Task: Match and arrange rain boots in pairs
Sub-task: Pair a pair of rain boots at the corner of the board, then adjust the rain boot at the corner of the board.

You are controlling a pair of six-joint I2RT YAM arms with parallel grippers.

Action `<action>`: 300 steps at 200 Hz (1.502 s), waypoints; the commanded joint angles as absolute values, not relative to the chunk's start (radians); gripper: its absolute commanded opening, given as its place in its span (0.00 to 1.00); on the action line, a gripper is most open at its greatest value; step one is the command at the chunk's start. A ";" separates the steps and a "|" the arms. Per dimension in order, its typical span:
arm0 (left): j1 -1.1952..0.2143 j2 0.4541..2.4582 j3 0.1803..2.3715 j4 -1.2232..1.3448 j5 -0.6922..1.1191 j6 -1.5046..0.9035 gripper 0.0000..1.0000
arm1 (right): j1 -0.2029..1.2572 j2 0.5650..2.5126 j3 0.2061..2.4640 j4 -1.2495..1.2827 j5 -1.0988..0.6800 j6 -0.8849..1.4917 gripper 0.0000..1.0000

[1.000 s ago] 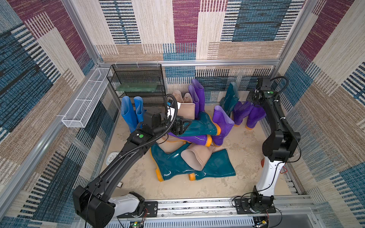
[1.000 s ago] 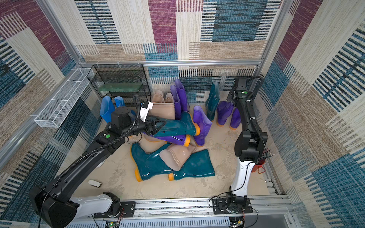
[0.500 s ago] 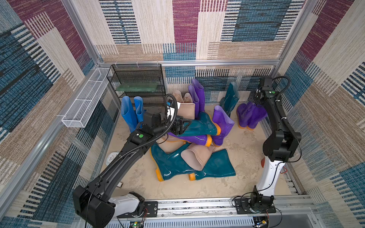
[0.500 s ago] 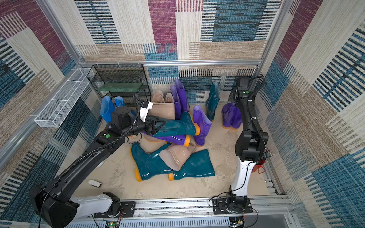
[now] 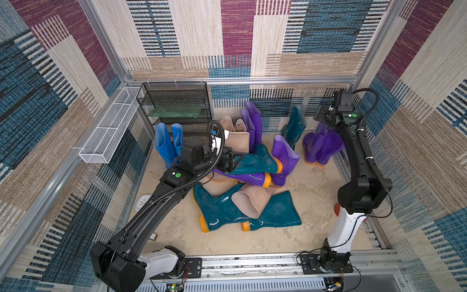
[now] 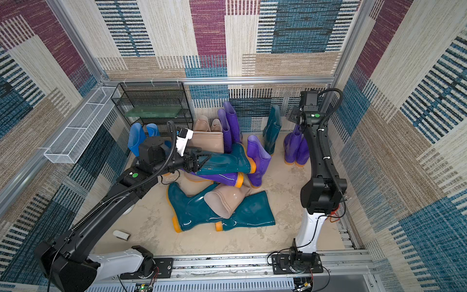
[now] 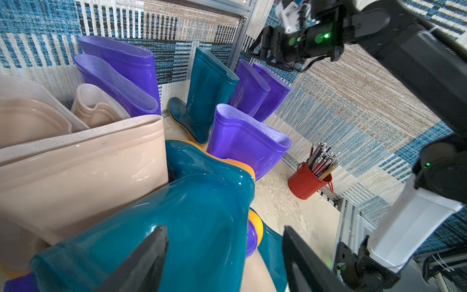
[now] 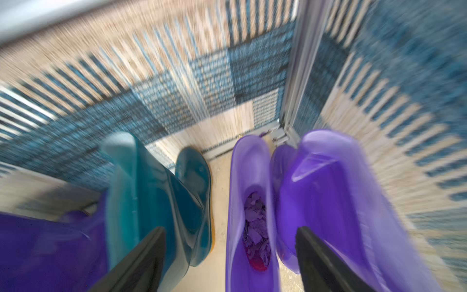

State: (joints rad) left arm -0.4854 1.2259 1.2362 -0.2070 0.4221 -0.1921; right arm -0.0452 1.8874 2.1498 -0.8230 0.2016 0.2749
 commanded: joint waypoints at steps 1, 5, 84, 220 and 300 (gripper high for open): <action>-0.479 1.202 1.233 -0.196 0.385 -0.148 0.74 | 0.008 1.781 2.070 -0.771 0.189 0.329 0.85; -0.478 1.198 1.231 -0.196 0.378 -0.146 0.74 | 0.031 1.750 2.035 -0.746 0.196 0.323 0.86; -0.469 1.161 1.160 -0.127 0.198 -0.164 0.74 | 0.246 1.478 1.619 -0.508 0.182 0.140 0.95; -0.418 1.185 1.181 -0.146 0.242 -0.156 0.73 | 0.135 2.189 2.270 -0.802 0.276 0.154 0.50; -0.403 1.155 1.155 -0.109 0.261 -0.138 0.71 | 0.126 2.125 2.145 -0.739 0.441 0.174 0.00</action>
